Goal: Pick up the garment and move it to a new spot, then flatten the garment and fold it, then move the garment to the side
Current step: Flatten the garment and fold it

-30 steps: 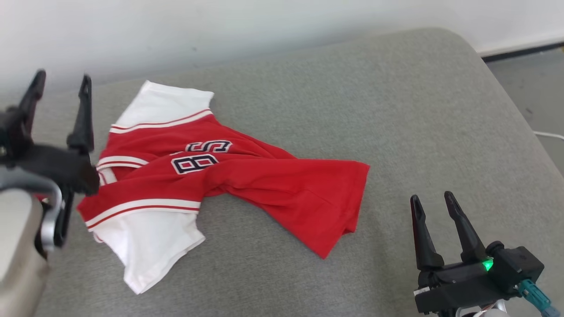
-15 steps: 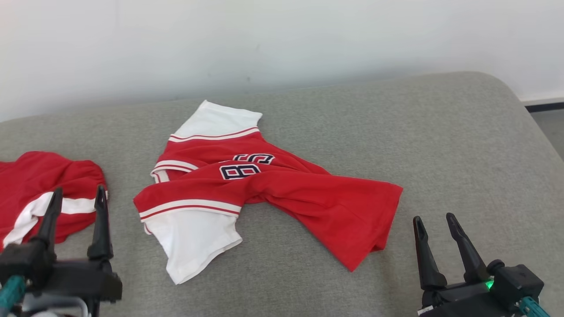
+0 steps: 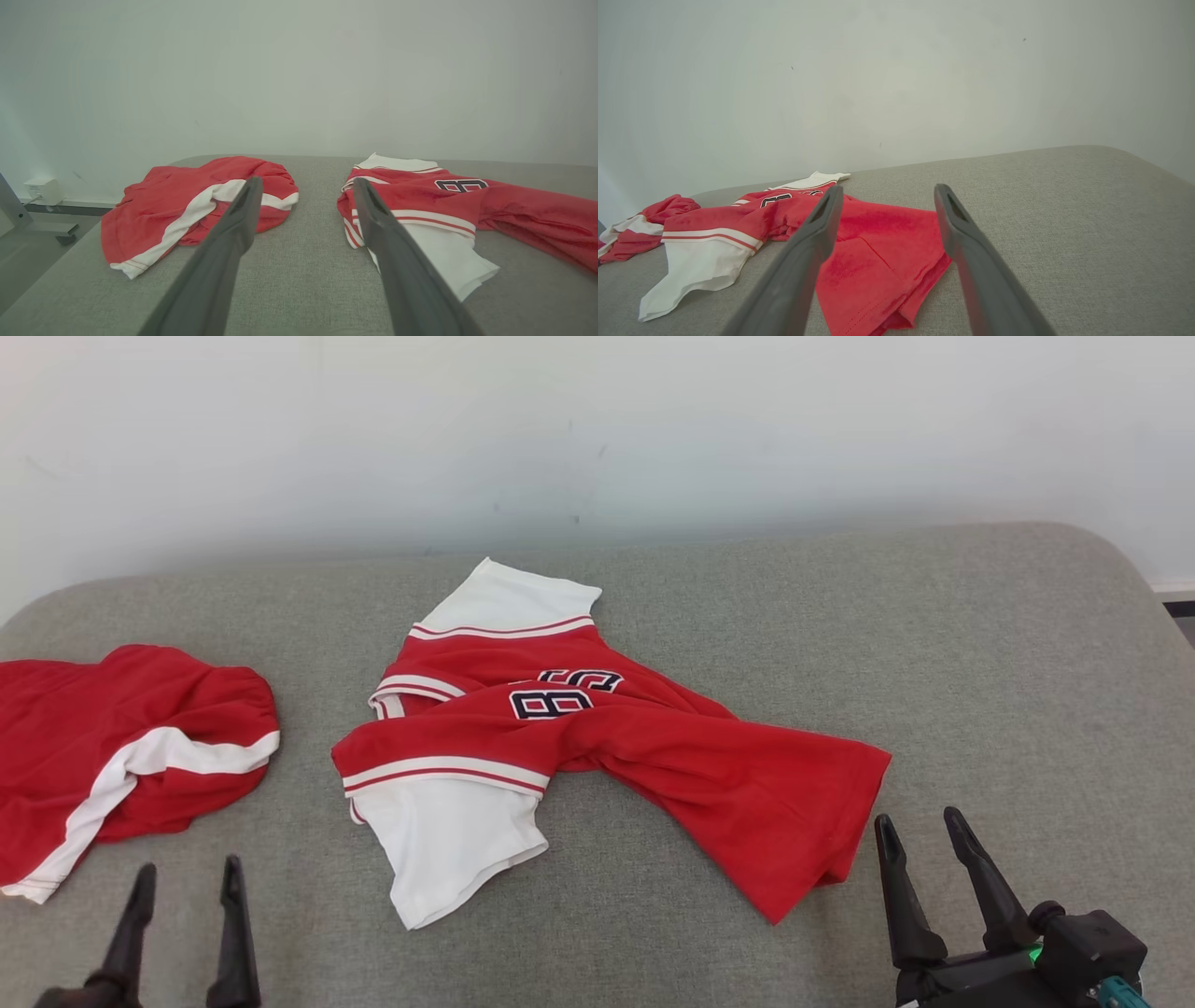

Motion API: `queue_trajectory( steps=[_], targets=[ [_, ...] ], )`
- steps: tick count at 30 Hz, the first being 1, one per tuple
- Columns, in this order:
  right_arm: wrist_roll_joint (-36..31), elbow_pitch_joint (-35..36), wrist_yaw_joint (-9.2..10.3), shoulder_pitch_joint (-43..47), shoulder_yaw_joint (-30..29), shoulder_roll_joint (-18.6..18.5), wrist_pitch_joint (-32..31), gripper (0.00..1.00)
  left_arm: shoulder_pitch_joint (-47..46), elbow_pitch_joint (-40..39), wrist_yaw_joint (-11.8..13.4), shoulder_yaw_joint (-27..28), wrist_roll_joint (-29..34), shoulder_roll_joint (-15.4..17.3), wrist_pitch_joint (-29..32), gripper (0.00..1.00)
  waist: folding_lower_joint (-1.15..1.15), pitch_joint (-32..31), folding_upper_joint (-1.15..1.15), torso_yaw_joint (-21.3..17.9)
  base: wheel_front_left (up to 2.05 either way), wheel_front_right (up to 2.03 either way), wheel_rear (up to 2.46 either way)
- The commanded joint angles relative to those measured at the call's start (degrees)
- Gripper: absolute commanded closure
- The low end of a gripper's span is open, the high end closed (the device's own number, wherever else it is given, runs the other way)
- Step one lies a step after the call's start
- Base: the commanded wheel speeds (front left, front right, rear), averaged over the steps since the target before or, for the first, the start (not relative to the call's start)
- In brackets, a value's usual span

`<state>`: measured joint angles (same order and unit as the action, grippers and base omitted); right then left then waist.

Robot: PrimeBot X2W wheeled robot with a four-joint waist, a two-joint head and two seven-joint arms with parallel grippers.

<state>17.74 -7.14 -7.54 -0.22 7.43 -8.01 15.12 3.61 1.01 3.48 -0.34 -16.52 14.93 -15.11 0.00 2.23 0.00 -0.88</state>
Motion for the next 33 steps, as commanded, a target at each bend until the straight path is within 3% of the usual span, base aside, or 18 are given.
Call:
queue_trajectory(
  steps=[1,7,15,33],
  targets=[
    [0.5,-0.1,0.12,0.5,0.0,-0.2,0.0,0.0,0.8,0.2,-0.6,0.4,0.4,-0.9,0.0,0.0,0.0,-0.1,0.0,0.1,0.0,0.0,0.0],
    [0.6,-1.1,0.12,0.6,-0.1,-0.4,0.0,0.0,1.5,2.4,-5.5,0.8,0.9,-2.6,0.0,0.0,0.0,-0.3,0.0,0.3,0.0,0.0,0.0],
    [0.6,-1.7,0.12,-0.5,0.3,-0.4,-0.2,0.0,-2.3,6.0,-8.4,0.7,2.3,-3.7,0.0,0.0,0.0,0.1,0.0,-0.3,0.0,0.0,0.0],
    [0.5,-3.0,0.12,-3.3,1.0,0.3,-0.4,0.0,-13.7,27.1,-10.5,-6.2,0.8,-4.4,2.6,0.0,0.0,4.5,0.0,-6.0,0.0,0.0,0.0]
  ],
)
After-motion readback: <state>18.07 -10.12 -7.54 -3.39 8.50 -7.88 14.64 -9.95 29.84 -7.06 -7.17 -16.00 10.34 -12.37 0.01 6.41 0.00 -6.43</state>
